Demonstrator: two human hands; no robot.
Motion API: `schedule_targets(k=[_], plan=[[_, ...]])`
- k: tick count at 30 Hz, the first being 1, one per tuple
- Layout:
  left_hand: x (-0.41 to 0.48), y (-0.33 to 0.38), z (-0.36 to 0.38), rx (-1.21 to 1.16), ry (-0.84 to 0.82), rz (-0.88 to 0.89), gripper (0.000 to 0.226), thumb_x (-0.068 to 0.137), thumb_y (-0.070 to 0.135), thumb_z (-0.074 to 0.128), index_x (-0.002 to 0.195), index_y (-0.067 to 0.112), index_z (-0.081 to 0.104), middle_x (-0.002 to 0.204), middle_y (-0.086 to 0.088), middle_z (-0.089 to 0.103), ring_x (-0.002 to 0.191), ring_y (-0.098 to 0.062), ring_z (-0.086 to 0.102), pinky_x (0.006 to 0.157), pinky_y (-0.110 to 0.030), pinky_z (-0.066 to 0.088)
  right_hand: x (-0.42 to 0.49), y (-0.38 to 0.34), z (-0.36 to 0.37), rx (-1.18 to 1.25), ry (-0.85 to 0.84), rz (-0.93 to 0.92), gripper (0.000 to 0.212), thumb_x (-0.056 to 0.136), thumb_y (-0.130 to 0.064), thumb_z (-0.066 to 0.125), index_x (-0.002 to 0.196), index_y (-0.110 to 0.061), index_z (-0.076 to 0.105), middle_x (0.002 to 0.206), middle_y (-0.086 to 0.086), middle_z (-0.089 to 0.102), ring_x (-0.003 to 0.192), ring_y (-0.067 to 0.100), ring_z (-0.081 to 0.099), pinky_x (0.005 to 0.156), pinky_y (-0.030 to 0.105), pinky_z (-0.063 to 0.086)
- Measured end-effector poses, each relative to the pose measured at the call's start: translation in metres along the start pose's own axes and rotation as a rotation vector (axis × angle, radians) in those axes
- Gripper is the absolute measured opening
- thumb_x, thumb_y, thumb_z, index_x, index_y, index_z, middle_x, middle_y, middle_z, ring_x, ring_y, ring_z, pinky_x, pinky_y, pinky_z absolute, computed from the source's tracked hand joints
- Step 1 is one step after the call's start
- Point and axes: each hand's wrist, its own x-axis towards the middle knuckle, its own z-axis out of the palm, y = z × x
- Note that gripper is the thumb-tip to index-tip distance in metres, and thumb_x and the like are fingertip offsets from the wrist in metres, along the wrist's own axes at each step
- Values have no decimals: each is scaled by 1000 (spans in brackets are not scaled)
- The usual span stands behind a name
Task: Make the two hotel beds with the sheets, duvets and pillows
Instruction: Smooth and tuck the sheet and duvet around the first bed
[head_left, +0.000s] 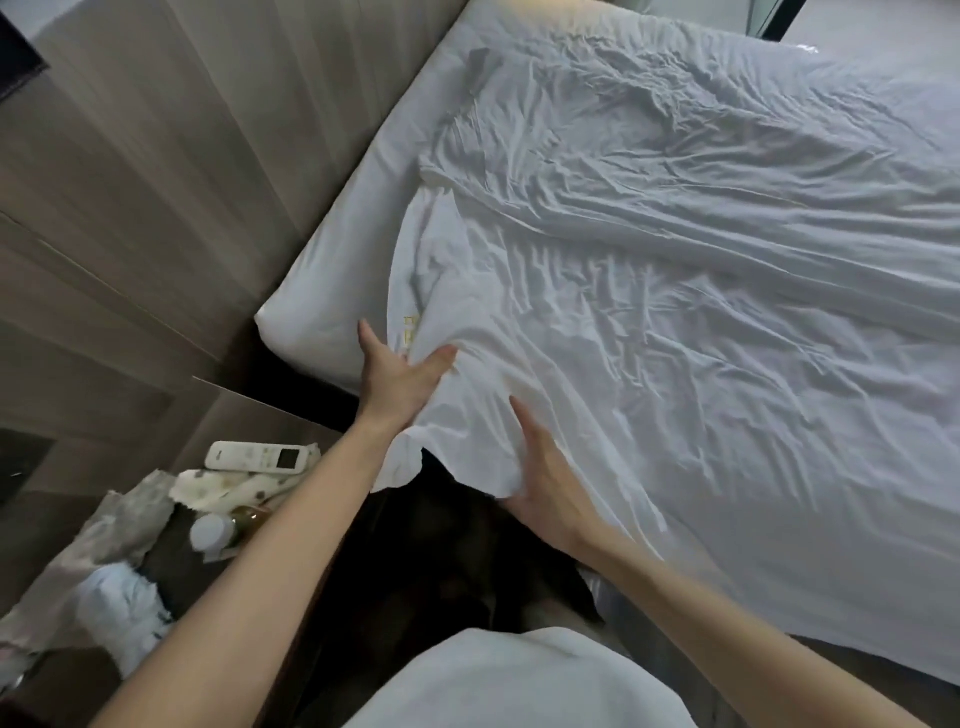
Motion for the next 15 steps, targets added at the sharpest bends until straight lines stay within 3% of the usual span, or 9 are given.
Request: schedule_targets(k=[2, 3, 5, 7, 9, 11, 13, 15], plan=[[-12, 2, -6, -16, -30, 38, 110, 84, 17, 74, 153, 18, -12, 155, -1, 27, 132, -5, 33, 91, -10, 31, -5, -6, 9, 54, 195, 81, 47, 91, -19, 53, 132, -37, 37, 121, -12, 54, 112, 18, 56, 82, 19, 42], [-16, 3, -9, 24, -53, 65, 108, 85, 20, 73, 153, 23, -11, 156, 1, 25, 137, -9, 32, 95, -14, 31, -8, -10, 8, 42, 266, 98, 33, 92, -14, 47, 120, -31, 45, 104, -14, 57, 95, 18, 59, 69, 16, 40], [-25, 11, -18, 260, -120, 167, 97, 92, 27, 64, 153, 31, -11, 156, -1, 27, 138, -20, 35, 98, -21, 31, -16, -13, -2, -43, 366, 72, 29, 88, -10, 43, 115, -19, 52, 91, -10, 59, 78, 17, 56, 60, 23, 35], [-34, 17, -28, 801, -194, 286, 83, 98, 39, 48, 149, 39, -18, 154, -16, 27, 133, -36, 37, 104, -38, 33, -27, -13, -16, -134, 381, 53, 34, 84, -2, 42, 115, -15, 50, 86, 0, 59, 74, 24, 55, 59, 31, 34], [-47, 19, -29, 1312, -194, 467, 75, 96, 57, 32, 149, 40, -18, 158, -23, 1, 143, -44, 13, 112, -60, 20, -35, -14, -29, -205, 340, 37, 37, 84, 1, 44, 118, -15, 48, 84, 4, 59, 74, 30, 56, 61, 34, 35], [-69, 8, -18, 1480, -272, 687, 88, 86, 73, 31, 149, 37, -20, 155, -15, -29, 144, -41, -17, 111, -67, 1, -37, -22, -39, -205, 327, 3, 38, 87, -3, 49, 121, -17, 51, 91, 6, 66, 80, 32, 61, 66, 37, 42], [-84, -19, 0, 1538, -360, 834, 114, 74, 79, 48, 143, 36, -32, 151, -13, -39, 142, -41, -26, 110, -69, -5, -34, -34, -45, -195, 289, -34, 44, 88, -3, 49, 128, -21, 55, 101, 7, 71, 88, 30, 65, 76, 39, 50], [-88, -47, 16, 1479, -347, 770, 131, 68, 74, 64, 139, 37, -40, 149, -14, -42, 140, -43, -28, 109, -71, -5, -28, -43, -50, -222, 239, -41, 52, 88, 1, 43, 132, -24, 56, 106, 7, 72, 94, 28, 66, 82, 38, 52]])
